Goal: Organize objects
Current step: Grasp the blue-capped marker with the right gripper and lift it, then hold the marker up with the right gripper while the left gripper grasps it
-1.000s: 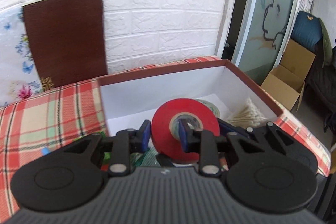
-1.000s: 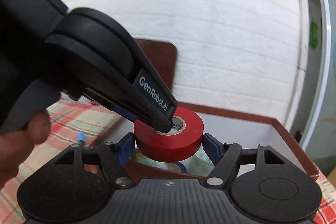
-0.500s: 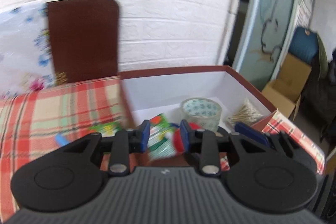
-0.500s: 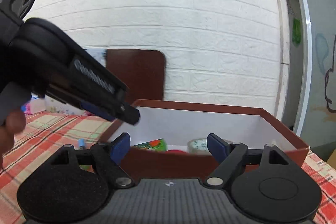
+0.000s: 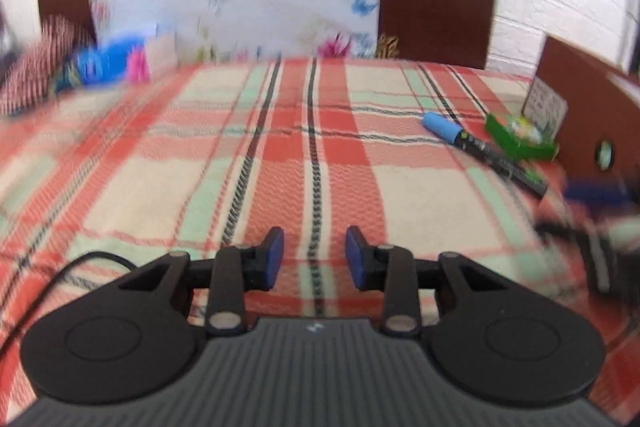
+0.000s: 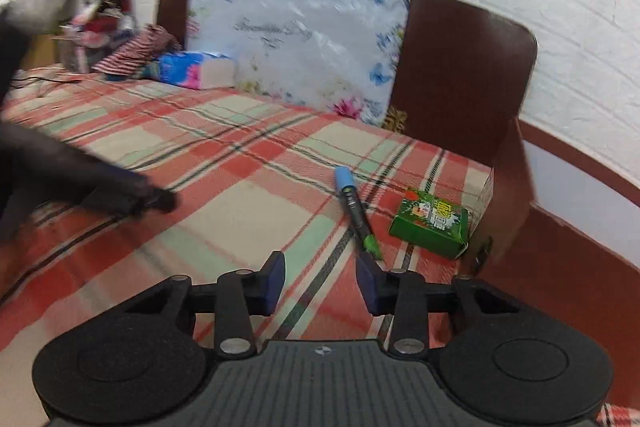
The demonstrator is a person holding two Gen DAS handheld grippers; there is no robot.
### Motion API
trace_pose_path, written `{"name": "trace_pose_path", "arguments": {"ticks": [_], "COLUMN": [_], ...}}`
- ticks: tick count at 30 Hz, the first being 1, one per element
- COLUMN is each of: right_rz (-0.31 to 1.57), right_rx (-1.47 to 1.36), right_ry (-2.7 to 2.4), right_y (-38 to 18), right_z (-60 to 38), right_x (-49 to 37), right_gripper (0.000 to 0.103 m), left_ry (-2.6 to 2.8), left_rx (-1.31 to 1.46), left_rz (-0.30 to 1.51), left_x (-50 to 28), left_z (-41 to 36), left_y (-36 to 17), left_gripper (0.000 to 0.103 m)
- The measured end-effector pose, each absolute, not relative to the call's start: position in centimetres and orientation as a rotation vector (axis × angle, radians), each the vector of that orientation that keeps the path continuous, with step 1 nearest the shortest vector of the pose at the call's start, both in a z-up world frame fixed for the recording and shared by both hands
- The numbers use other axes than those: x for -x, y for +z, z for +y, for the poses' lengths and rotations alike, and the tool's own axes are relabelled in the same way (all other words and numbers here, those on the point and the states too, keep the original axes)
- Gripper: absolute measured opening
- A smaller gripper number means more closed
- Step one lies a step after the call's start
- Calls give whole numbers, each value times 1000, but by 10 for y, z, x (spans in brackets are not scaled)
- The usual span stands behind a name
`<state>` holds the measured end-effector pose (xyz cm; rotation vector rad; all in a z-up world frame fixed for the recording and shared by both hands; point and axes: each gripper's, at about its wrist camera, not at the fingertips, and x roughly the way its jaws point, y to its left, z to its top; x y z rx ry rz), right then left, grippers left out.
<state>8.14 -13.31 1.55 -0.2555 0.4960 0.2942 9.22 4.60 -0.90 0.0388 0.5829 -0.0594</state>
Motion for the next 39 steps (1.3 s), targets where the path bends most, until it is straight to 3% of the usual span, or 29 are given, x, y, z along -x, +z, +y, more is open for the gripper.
{"name": "trace_pose_path", "arguments": {"ticks": [2,6,10,24,27,30,34,37,38,39], "right_rz": [529,566,581,677,716,745,767,773,766,754], "right_rx": [262,255,257,3,-141,-293,-460,-599,-630,-649], "right_ry": [224,196,232,379,397,419,456,491,509,528], "right_y": [6,-4,-4,1,0,-6,-15,-25,-25,-25], "right_z": [-127,-124,-120,-164,-183,-200,-218,-232,-238,-240], "right_x": [-102,-124,-119,2,0,-8,-16,-16,-14,-11], "right_gripper": [42,37,16,16,16,15,15,15,16,16], "left_ry": [-48,-52,-57,-42,-10,-168,-342,-338,-334,-337], "left_rx": [-61,-44,-29,-67,-77,118,263,181,151,130], "left_rz": [580,579,577,585,644,786,938,949,941,933], "left_x": [-95,-98,-95,-95,-96,-91,-89,-89,-88,-88], "left_z": [42,45,47,40,30,22,-12,-43,-51,-57], "left_y": [-8,-9,-11,-10,-1,17,23,19,19,19], "left_gripper": [40,42,42,44,50,72,71,69,66,51]}}
